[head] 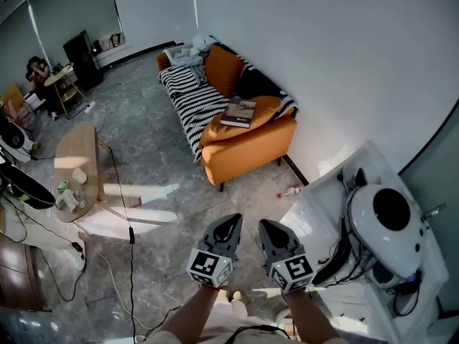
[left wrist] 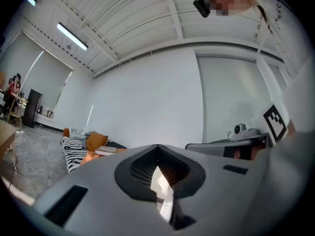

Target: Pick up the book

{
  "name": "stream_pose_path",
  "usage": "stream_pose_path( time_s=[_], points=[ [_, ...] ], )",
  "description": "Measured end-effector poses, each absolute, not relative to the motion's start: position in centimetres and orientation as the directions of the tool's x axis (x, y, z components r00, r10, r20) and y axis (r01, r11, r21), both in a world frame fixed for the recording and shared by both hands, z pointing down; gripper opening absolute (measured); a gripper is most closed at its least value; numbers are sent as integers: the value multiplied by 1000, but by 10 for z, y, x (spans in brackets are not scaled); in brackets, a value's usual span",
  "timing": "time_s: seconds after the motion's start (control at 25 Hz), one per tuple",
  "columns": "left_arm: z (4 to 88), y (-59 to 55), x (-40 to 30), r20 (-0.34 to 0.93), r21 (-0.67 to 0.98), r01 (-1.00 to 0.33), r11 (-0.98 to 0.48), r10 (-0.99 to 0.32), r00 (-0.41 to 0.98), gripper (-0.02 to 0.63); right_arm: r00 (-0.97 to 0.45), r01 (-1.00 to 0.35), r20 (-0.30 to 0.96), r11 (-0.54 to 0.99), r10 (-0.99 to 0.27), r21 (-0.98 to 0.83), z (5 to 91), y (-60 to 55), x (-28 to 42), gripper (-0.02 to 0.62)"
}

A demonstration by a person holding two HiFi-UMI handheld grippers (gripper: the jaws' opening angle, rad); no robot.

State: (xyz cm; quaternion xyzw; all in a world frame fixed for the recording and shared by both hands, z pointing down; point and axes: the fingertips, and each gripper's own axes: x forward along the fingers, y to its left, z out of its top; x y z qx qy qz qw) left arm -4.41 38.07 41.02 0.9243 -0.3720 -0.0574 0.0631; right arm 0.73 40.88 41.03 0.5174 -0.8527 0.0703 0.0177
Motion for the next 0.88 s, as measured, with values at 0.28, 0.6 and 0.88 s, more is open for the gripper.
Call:
stream_pose_path(
  time_s=[0.28,0.6,0.88],
  points=[
    [419,384,-33,-49,182,-681,-709,-698,714,23,-473,-880,102,465,-875,-95,415,407,13,14],
    [426,370,-21,-40,187,-689,-700,-707,706,23,-476,-878,98,466,-874,-106,416,392,29,14],
    [433,325,-12,-40,189,-701,-687,-719,694,23,-502,-865,105,494,-859,-91,419,342,34,14]
  ],
)
